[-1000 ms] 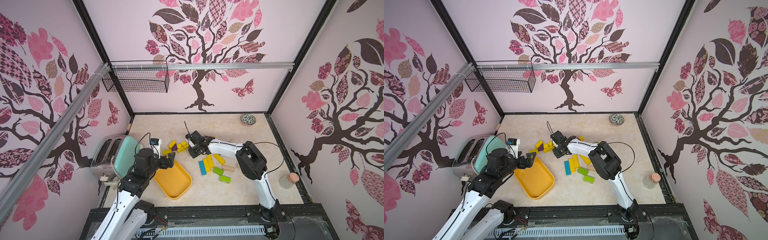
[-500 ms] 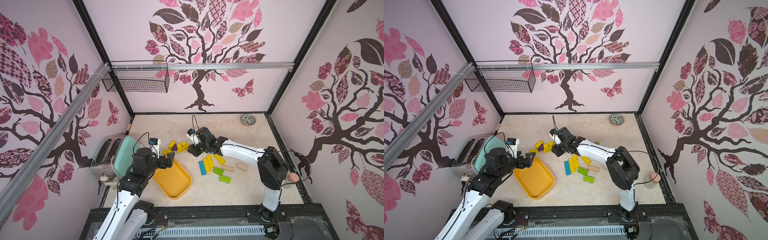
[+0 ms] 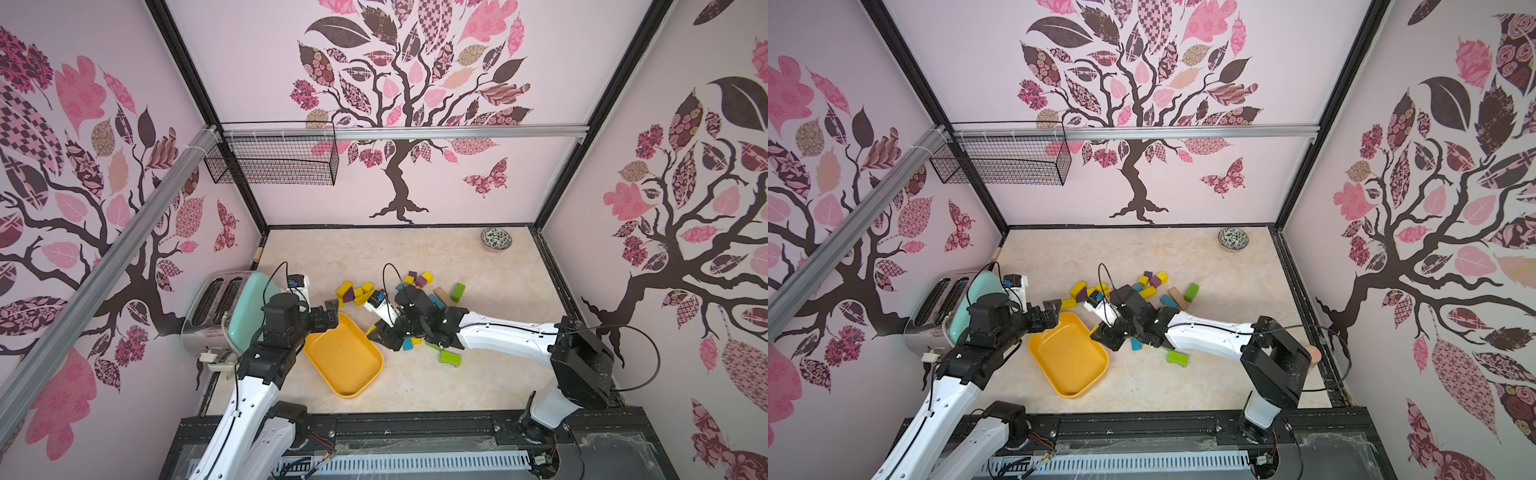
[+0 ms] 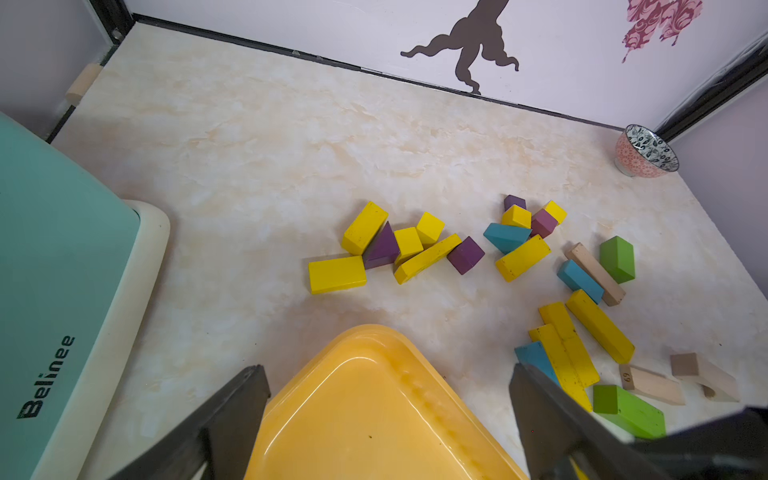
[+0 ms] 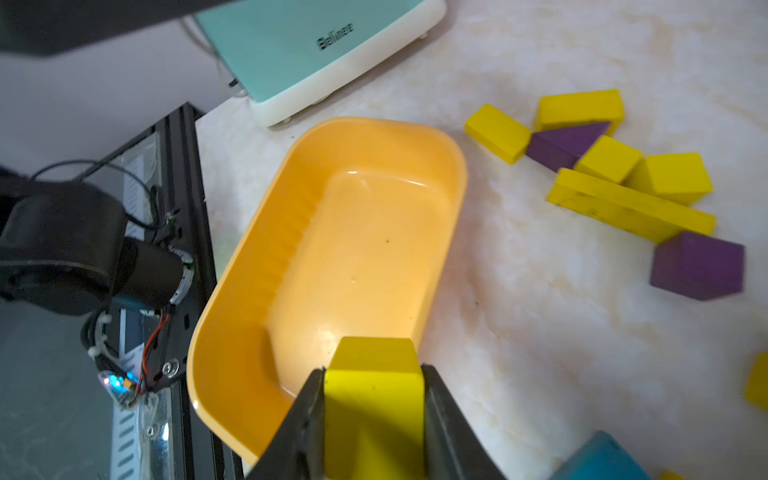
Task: Pick out the yellow building blocks
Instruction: Place the building block in the storage box.
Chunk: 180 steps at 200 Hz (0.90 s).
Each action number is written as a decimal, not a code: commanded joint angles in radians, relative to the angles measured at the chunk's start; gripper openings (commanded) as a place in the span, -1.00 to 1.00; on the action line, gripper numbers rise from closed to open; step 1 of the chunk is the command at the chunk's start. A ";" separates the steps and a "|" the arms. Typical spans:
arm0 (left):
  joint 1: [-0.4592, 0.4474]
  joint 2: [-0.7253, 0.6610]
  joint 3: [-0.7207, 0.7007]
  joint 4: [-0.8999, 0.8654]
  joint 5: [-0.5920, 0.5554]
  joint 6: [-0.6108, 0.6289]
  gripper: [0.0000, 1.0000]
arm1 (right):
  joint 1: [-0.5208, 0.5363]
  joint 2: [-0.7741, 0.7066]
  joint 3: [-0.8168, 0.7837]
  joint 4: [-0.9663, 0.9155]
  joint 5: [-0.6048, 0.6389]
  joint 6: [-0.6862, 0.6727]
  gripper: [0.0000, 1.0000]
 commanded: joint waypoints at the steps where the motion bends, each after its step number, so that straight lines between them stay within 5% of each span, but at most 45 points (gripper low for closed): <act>1: 0.005 -0.010 0.013 -0.001 -0.019 -0.010 0.95 | 0.051 -0.009 -0.009 0.015 0.076 -0.121 -0.34; 106: 0.008 -0.037 0.022 -0.037 -0.162 -0.059 0.95 | 0.104 0.090 0.003 0.050 0.174 -0.182 -0.21; 180: 0.007 -0.066 0.015 -0.042 -0.123 -0.056 0.95 | 0.106 0.029 0.012 0.045 0.143 -0.127 -0.07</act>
